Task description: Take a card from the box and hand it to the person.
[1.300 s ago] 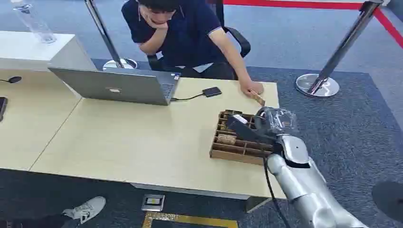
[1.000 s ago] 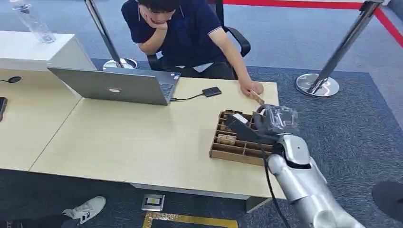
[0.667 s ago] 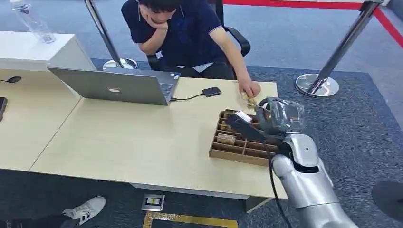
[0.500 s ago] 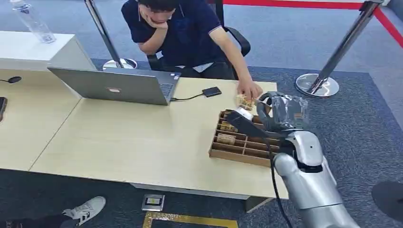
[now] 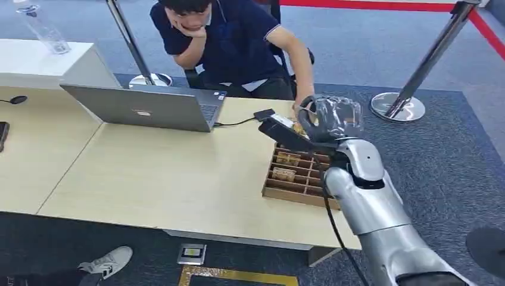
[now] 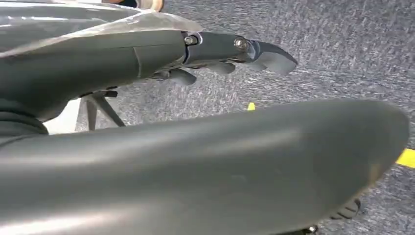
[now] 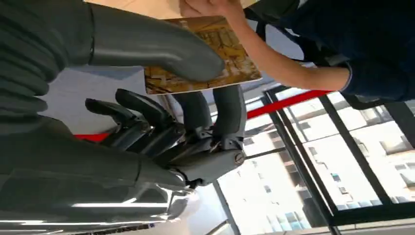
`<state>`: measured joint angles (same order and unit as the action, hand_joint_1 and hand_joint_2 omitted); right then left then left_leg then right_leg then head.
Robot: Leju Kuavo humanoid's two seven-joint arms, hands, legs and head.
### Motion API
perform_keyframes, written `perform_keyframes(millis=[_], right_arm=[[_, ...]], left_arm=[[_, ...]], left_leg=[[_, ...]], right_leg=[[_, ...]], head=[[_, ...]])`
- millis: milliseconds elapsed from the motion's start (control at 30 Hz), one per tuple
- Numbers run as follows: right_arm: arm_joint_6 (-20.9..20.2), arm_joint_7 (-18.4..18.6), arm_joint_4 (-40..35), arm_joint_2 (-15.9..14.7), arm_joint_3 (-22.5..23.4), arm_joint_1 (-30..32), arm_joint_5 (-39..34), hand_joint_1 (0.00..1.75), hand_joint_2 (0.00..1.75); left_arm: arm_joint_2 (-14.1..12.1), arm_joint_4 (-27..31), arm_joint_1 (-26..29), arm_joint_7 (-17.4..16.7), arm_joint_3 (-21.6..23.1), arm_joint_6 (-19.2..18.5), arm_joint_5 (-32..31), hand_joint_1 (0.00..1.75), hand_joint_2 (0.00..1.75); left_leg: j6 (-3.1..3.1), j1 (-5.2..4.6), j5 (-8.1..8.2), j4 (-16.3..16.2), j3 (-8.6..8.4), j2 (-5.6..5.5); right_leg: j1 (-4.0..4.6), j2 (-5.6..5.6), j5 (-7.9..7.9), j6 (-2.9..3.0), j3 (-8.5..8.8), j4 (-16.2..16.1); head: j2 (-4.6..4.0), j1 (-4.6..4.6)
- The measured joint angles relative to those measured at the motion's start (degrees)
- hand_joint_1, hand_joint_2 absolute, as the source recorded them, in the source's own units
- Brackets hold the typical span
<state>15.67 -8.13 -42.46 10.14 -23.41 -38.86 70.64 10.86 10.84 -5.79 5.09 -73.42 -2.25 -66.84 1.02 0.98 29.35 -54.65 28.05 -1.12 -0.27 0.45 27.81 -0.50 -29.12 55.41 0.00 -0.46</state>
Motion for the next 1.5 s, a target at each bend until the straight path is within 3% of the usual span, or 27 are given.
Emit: perform_keyframes(millis=[400, 933, 967, 1000, 1033, 1067, 1267, 1300, 1500], right_arm=[[2.4, -1.3, 11.7, 3.2, 0.0, -7.0, -1.0, 1.75, 1.75], [5.4, -1.6, 16.6, 4.7, 0.0, -8.3, -1.4, 1.75, 1.75], [5.5, -1.5, 16.7, 4.7, 0.0, -8.3, -1.4, 1.59, 1.75], [5.8, -1.4, 16.7, 4.7, 0.0, -8.2, -1.4, 1.59, 1.75], [6.1, -1.4, 16.7, 4.6, 0.0, -8.2, -1.5, 1.20, 1.75], [6.3, -1.4, 16.6, 4.5, 0.1, -8.0, -1.9, 0.00, 1.75], [7.3, -2.9, 13.6, 4.2, 0.8, -4.9, -5.2, 0.00, 1.75], [7.7, -3.2, 11.3, 4.1, 1.1, -3.3, -6.0, 0.00, 0.00], [5.6, -3.4, -10.3, 2.2, 3.1, 12.7, -9.7, 0.00, 0.00]], left_arm=[[0.5, -0.1, -0.1, -0.5, 0.0, 0.4, 0.9, 0.00, 0.00], [0.5, -0.1, -0.1, -0.3, 0.0, 0.7, 0.7, 0.00, 0.00], [0.5, -0.1, -0.1, -0.3, 0.0, 0.6, 0.5, 0.00, 0.00], [0.5, -0.1, -0.1, -0.3, 0.0, 0.5, 0.4, 0.00, 0.00], [0.4, -0.1, -0.1, -0.3, 0.0, 0.5, 0.3, 0.00, 0.00], [0.4, -0.1, -0.1, -0.3, 0.0, 0.3, 0.2, 0.00, 0.00], [0.3, -0.1, -0.1, -0.3, 0.0, 0.2, 0.5, 0.00, 0.00], [0.3, -0.1, -0.1, -0.3, 0.0, 0.2, 0.6, 0.00, 0.00], [0.3, -0.1, 0.3, -0.4, 0.0, 0.2, 0.8, 0.00, 0.00]], left_leg=[[0.00, 0.00, 0.00, 0.0, 0.01, 0.00], [0.00, 0.00, 0.00, 0.0, 0.01, 0.00], [0.00, 0.00, 0.00, 0.0, 0.01, 0.00], [0.00, 0.00, 0.00, 0.0, 0.01, 0.00], [0.00, 0.00, 0.00, 0.0, 0.01, 0.00], [0.00, 0.00, 0.00, 0.0, 0.01, 0.00], [0.00, 0.00, 0.00, 0.0, 0.01, -0.01], [0.00, 0.00, 0.00, 0.0, 0.01, 0.00], [-0.04, 0.00, 0.07, 0.0, 0.06, -0.05]], right_leg=[[0.00, 0.00, 0.00, 0.00, -0.02, 0.0], [0.00, 0.00, 0.00, 0.00, -0.03, 0.0], [0.00, 0.00, 0.00, 0.00, -0.03, 0.0], [0.00, 0.00, 0.00, 0.00, -0.03, 0.0], [0.00, 0.00, 0.00, 0.00, -0.03, 0.0], [0.00, 0.00, 0.00, 0.00, -0.03, 0.0], [0.00, 0.00, 0.00, 0.00, -0.05, 0.0], [0.01, 0.00, 0.00, 0.00, -0.05, 0.0], [0.00, 0.00, 0.04, -0.05, -0.05, -0.1]], head=[[0.00, 0.00], [0.00, 0.00], [0.00, 0.00], [0.00, 0.00], [0.00, 0.00], [0.00, 0.00], [0.00, 0.00], [0.00, 0.00], [0.00, -0.02]])
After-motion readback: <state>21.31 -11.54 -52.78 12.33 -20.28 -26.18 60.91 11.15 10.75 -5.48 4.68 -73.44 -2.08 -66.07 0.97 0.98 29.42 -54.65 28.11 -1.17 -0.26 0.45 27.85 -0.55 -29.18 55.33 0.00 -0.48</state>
